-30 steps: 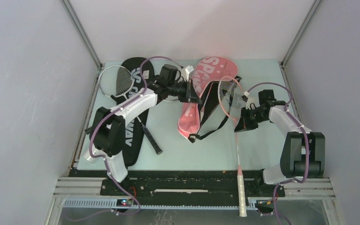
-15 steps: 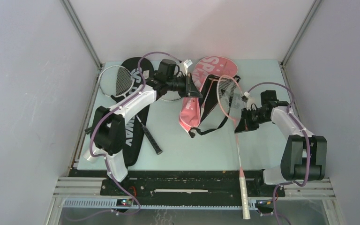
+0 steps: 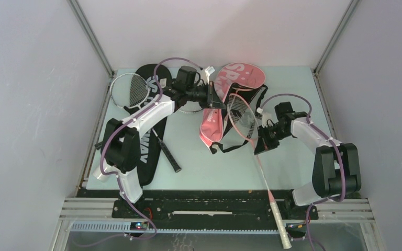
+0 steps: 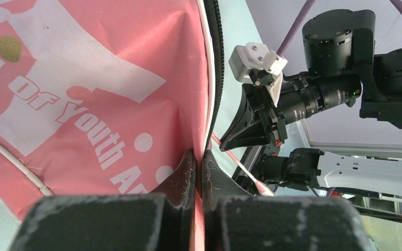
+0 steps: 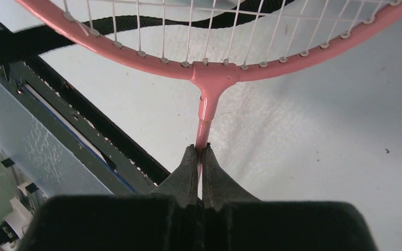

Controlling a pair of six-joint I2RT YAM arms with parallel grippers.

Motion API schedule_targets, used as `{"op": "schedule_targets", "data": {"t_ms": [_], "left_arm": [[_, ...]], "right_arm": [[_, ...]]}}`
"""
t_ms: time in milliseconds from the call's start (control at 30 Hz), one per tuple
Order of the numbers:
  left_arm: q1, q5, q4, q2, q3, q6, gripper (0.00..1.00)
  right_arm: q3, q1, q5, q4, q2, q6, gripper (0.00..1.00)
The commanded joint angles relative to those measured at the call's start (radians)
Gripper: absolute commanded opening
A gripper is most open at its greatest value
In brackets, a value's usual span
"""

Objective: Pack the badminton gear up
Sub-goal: Place the racket in the racket bag.

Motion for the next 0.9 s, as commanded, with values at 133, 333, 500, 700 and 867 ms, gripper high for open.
{"op": "schedule_targets", "data": {"t_ms": [133,333,500,700,867], "left_arm": [[0.024,-0.095,0.11,-0.026,-0.016,0.066,0.0],[-0.008,-0.104,0.1,-0.04,-0.068,0.126,0.0],[-0.048,-0.112,0.079,-0.037,-0.115,0.174,0.0],[-0.093,-0.118,0.078,-0.037,-0.176,0.205,0.01],[-0.115,-0.125,0.083,-0.04,-0.202,0.215,0.01]], "right_arm": [[0.006,0.012,0.044,0.031,-0.038,-0.041,0.0],[0.05,0.051,0.07,0.051,-0.022,0.027,0.0],[0.089,0.077,0.112,0.067,0.001,0.084,0.0],[0.154,0.112,0.194,0.072,0.044,0.157,0.0],[0.21,0.14,0.218,0.081,0.102,0.198,0.0]]}}
